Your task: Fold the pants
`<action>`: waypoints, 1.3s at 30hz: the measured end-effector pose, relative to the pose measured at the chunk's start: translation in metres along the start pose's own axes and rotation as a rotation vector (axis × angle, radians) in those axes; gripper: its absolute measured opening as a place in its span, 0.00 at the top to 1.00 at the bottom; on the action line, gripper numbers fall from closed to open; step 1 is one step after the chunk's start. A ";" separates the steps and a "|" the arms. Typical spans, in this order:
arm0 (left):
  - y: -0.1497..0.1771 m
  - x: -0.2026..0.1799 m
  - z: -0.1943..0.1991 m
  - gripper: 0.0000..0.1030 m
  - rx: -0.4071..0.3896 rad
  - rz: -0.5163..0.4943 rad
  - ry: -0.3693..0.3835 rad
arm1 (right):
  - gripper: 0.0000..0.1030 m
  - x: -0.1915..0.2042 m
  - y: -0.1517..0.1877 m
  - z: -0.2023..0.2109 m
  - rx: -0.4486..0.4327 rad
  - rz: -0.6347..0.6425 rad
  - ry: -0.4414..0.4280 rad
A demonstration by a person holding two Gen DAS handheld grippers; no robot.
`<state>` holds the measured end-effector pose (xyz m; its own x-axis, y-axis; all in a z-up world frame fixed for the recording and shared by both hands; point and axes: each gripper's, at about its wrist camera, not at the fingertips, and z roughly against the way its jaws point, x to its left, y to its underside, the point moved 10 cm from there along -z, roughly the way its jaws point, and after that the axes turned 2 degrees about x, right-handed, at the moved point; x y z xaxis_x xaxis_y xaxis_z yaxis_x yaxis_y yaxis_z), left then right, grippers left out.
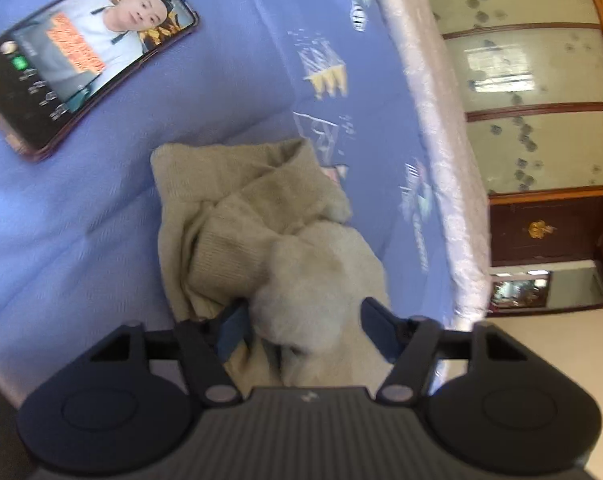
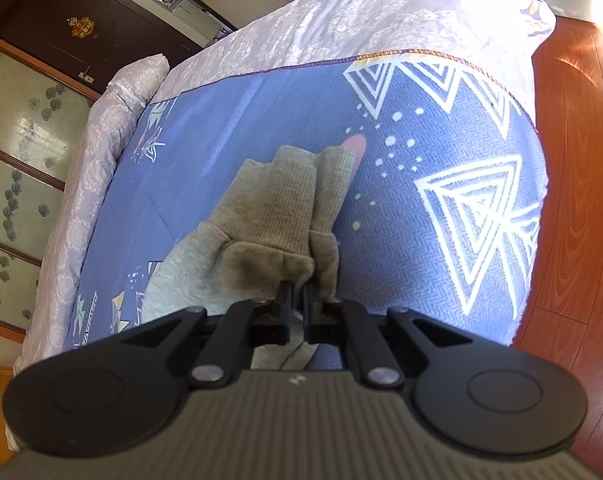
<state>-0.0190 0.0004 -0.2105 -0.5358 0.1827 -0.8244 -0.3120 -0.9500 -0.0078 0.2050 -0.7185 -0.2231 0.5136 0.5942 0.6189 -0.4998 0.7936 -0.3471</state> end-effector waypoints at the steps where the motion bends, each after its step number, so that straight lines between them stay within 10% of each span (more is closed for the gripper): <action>1: -0.004 0.003 -0.005 0.86 0.006 0.018 -0.015 | 0.93 0.000 -0.001 0.000 0.002 -0.001 0.002; 3: -0.006 -0.011 0.004 0.85 -0.009 -0.026 0.027 | 0.97 0.001 -0.004 0.004 -0.009 0.014 0.019; 7: 0.008 -0.068 0.054 0.86 -0.106 -0.417 0.072 | 0.97 0.014 -0.018 0.035 -0.092 0.052 -0.050; 11: 0.026 -0.058 0.058 0.85 -0.113 -0.675 -0.126 | 0.97 0.007 -0.022 0.047 -0.118 0.094 -0.045; 16: 0.026 0.020 0.013 0.62 0.019 -0.529 -0.357 | 0.96 -0.033 -0.002 0.026 -0.064 0.075 0.076; 25: -0.007 -0.040 0.075 0.57 -0.162 -0.553 -0.206 | 0.71 -0.028 -0.028 0.068 -0.204 0.068 0.126; 33: -0.056 -0.055 -0.030 0.50 -0.045 -0.739 -0.382 | 0.70 0.012 -0.004 0.061 -0.178 0.128 0.068; 34: -0.055 -0.049 -0.048 0.52 -0.003 -0.756 -0.395 | 0.70 0.017 0.002 0.058 -0.167 0.144 0.062; 36: -0.052 -0.036 -0.067 0.90 0.051 -0.769 -0.433 | 0.70 0.027 0.014 0.054 -0.147 0.189 0.066; 39: -0.064 -0.060 -0.048 0.93 -0.090 -0.800 -0.410 | 0.70 0.039 0.027 0.045 -0.135 0.269 0.110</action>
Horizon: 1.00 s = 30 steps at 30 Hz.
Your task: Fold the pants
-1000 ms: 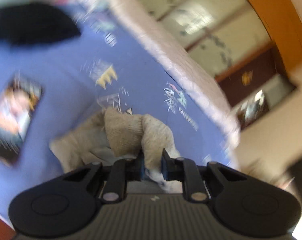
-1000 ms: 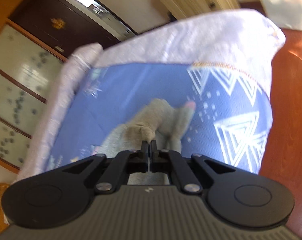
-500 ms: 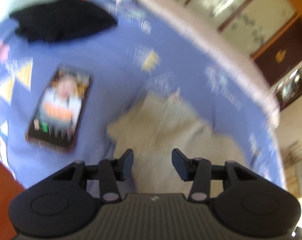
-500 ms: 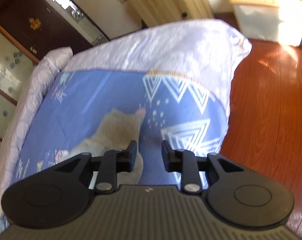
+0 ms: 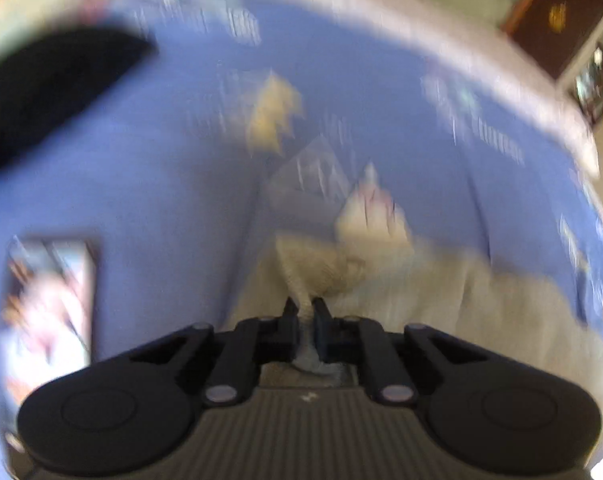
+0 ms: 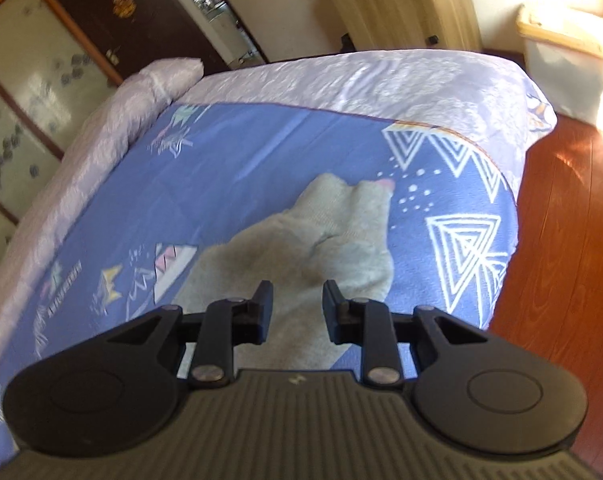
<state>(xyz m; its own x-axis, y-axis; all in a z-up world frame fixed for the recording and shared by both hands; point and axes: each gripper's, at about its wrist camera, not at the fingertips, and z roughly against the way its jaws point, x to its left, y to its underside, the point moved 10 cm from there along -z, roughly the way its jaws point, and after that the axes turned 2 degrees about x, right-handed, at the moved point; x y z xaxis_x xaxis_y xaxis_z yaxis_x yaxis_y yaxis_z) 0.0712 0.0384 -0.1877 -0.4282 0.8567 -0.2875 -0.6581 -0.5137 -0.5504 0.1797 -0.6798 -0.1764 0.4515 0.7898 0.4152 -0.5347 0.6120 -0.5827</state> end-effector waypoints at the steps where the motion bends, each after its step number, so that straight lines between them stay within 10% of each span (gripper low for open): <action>1: -0.018 0.008 0.015 0.93 -0.109 0.003 -0.053 | 0.70 0.003 0.002 -0.003 0.005 0.021 0.014; 9: -0.005 0.021 0.003 0.69 -0.025 -0.005 -0.132 | 0.70 0.016 0.012 -0.013 0.024 0.062 0.021; 14: -0.005 0.015 0.065 0.71 -0.123 0.148 0.075 | 0.70 0.029 0.011 0.000 0.007 0.068 -0.030; 20: 0.022 -0.065 0.067 0.71 -0.061 -0.011 0.249 | 0.70 0.056 0.035 -0.011 0.055 0.119 -0.095; 26: 0.088 -0.053 0.021 0.89 0.122 -0.119 0.007 | 0.71 0.036 0.049 -0.018 0.081 0.105 -0.077; 30: 0.098 -0.026 0.035 0.94 0.131 0.016 0.071 | 0.71 0.011 0.021 -0.005 0.043 0.065 -0.100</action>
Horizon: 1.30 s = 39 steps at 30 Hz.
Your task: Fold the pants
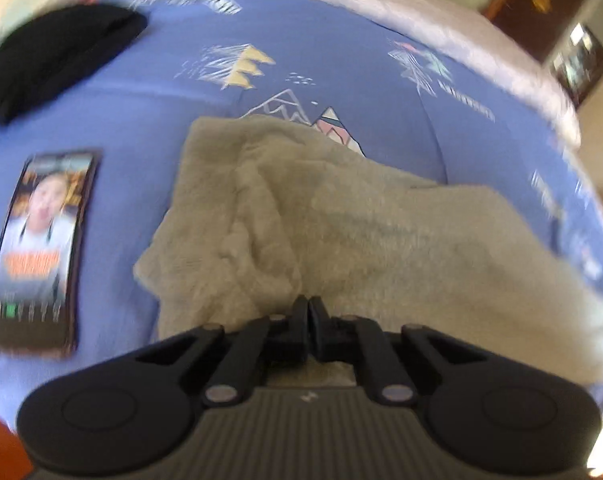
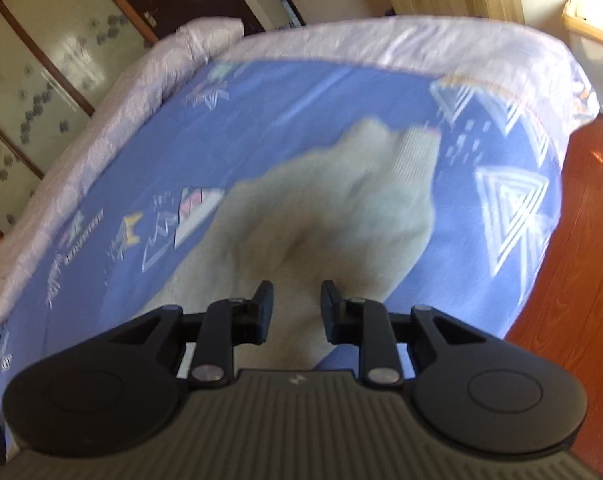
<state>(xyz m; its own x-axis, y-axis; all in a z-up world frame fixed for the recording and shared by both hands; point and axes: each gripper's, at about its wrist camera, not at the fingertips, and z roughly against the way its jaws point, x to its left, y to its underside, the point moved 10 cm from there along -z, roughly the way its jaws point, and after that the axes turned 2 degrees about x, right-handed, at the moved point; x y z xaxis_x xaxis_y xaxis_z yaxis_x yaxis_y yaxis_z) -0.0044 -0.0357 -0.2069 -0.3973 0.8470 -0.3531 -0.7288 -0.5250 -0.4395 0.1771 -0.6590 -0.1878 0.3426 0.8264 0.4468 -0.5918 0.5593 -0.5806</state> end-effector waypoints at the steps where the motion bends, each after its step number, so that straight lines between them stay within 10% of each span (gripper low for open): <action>1: -0.002 0.001 0.007 0.94 -0.007 0.023 0.006 | 0.71 -0.004 -0.015 0.008 -0.043 0.006 0.003; 7: -0.016 -0.025 0.029 0.78 -0.071 0.010 -0.042 | 0.69 -0.025 -0.094 0.004 -0.122 0.033 0.032; 13: -0.010 -0.063 0.014 0.75 -0.055 -0.038 -0.068 | 0.68 -0.032 -0.073 -0.055 0.054 0.072 0.065; 15: -0.004 -0.067 0.006 0.75 -0.019 -0.038 -0.081 | 0.86 -0.033 -0.061 -0.065 0.059 0.108 0.118; 23: -0.003 -0.058 -0.014 0.75 0.017 -0.009 -0.161 | 0.94 -0.044 -0.107 -0.029 -0.247 -0.040 0.068; 27: 0.000 -0.054 -0.020 0.74 0.018 0.018 -0.177 | 0.88 -0.068 -0.100 -0.087 -0.084 -0.044 0.166; 32: 0.006 -0.060 -0.018 0.67 -0.003 -0.023 -0.180 | 0.82 -0.070 -0.104 -0.043 -0.196 -0.157 0.071; 39: 0.009 -0.076 -0.021 0.65 -0.030 -0.106 -0.217 | 0.82 0.005 -0.059 -0.011 -0.148 0.107 -0.082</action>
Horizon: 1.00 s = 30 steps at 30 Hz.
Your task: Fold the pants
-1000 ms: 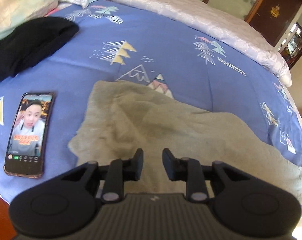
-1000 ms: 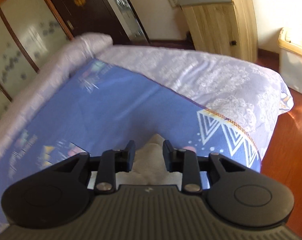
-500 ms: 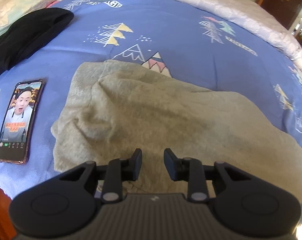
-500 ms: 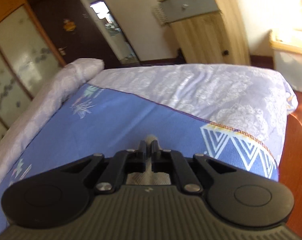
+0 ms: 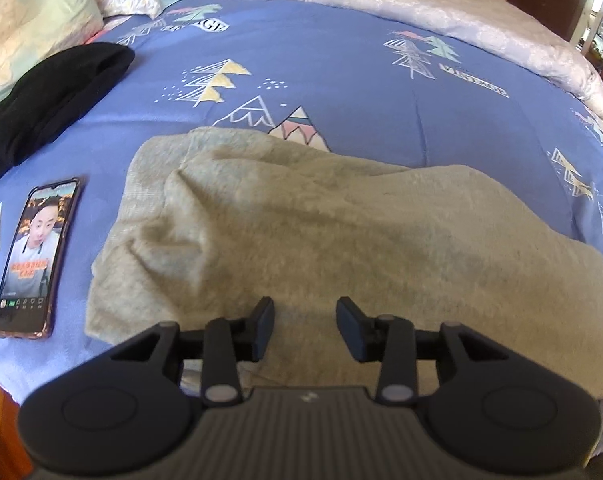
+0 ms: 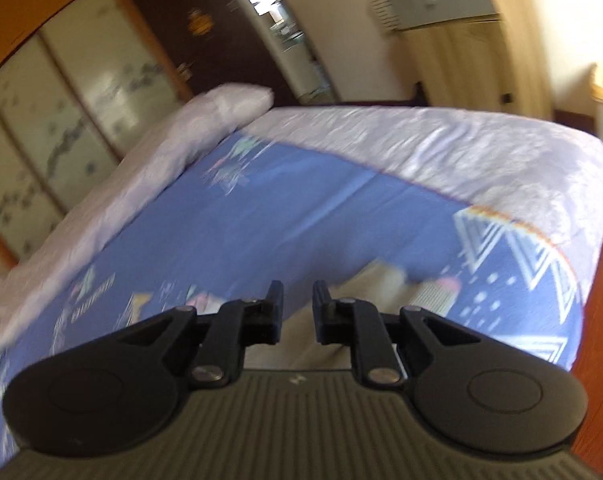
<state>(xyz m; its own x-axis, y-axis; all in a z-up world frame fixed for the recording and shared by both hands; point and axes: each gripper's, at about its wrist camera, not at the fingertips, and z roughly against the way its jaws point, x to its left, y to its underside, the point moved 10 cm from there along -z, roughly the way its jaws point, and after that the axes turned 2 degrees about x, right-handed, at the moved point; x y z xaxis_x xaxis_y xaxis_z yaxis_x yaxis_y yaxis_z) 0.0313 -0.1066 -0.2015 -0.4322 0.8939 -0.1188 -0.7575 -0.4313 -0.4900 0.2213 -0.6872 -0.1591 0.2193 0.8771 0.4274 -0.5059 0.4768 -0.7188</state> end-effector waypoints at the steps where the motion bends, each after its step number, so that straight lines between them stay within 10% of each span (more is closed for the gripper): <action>1: 0.002 -0.002 0.000 0.64 -0.002 -0.014 -0.007 | 0.82 0.002 0.009 -0.003 0.027 0.027 0.008; 5: 0.010 -0.006 -0.006 0.64 -0.003 -0.081 -0.057 | 0.96 -0.043 0.031 -0.034 0.103 -0.015 0.154; 12: 0.015 -0.013 -0.012 0.64 -0.008 -0.138 -0.137 | 0.99 -0.055 0.030 -0.035 0.085 -0.121 0.123; 18: 0.016 -0.013 -0.011 0.64 -0.014 -0.139 -0.144 | 0.59 -0.024 0.023 -0.014 0.066 -0.049 0.107; 30: 0.015 -0.014 -0.007 0.60 -0.033 -0.134 -0.130 | 0.59 0.006 0.059 0.026 0.103 0.003 0.049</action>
<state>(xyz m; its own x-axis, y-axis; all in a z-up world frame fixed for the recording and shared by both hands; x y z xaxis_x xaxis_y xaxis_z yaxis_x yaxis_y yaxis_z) 0.0294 -0.1244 -0.2138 -0.3898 0.9189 0.0613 -0.7971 -0.3033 -0.5221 0.1707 -0.6550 -0.1846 0.2568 0.8814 0.3965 -0.5891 0.4680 -0.6587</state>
